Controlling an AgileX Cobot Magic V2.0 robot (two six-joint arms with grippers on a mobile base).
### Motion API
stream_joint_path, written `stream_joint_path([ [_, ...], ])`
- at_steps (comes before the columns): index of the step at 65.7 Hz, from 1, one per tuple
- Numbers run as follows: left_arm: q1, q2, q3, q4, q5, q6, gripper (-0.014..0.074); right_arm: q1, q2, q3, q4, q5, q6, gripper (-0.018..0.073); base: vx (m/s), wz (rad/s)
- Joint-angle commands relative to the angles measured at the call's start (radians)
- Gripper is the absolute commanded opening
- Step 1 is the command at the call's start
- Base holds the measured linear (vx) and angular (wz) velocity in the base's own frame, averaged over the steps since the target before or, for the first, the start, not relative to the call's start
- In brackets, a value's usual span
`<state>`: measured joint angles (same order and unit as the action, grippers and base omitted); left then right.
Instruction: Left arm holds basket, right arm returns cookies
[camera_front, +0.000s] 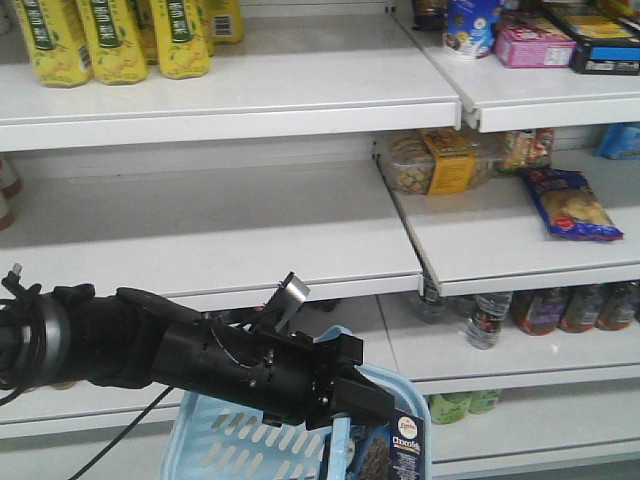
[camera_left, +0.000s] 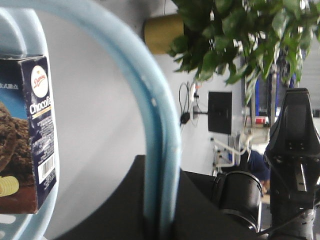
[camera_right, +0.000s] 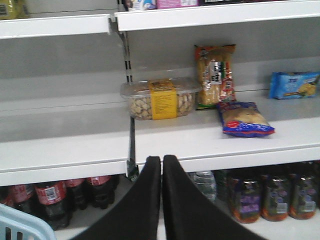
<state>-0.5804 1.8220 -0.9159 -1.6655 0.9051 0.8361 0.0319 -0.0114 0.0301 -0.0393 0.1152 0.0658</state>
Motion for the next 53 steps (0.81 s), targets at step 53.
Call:
stream_joint_path([
  [53, -0.001, -0.057, -0.024, -0.064, 0.072, 0.008, -0.0006, 0.001, -0.01, -0.002, -0.007, -0.077, 0.0, -0.0008, 0.12, 0.16],
])
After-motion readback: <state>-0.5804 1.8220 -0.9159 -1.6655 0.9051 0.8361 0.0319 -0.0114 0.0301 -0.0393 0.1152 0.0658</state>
